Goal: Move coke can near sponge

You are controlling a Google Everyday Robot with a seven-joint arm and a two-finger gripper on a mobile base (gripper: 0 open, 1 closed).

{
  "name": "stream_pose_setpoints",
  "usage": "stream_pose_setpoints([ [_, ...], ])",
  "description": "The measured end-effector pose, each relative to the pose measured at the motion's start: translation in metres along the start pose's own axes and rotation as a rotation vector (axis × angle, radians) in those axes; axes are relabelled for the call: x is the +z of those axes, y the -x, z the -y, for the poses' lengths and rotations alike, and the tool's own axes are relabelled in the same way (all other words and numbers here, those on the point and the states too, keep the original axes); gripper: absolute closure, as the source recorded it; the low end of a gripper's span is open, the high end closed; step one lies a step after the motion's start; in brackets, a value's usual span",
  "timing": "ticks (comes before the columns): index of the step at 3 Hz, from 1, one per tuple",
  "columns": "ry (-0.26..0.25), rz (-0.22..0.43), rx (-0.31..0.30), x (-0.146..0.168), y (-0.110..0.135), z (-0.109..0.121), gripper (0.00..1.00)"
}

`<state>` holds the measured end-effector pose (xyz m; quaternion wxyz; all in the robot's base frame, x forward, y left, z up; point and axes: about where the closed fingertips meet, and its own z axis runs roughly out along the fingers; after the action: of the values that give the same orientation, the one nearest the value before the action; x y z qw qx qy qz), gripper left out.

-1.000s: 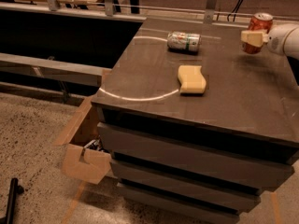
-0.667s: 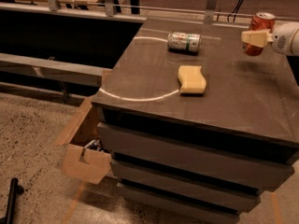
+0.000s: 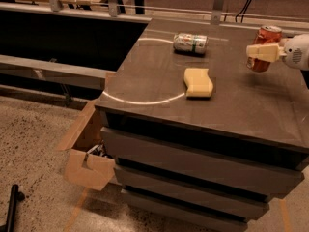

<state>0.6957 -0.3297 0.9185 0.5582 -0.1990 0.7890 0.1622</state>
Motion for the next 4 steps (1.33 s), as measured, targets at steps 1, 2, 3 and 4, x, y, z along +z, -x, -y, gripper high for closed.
stream_pose_setpoints([
  [1,0.013,0.002,-0.005,-0.001,-0.002,-0.004,1.0],
  [2,0.032,0.021,-0.021,-0.002,-0.001,-0.012,1.0],
  [3,0.11,0.062,-0.039,-0.003,-0.001,-0.036,1.0],
  [4,0.189,0.085,-0.051,-0.001,-0.003,-0.066,1.0],
])
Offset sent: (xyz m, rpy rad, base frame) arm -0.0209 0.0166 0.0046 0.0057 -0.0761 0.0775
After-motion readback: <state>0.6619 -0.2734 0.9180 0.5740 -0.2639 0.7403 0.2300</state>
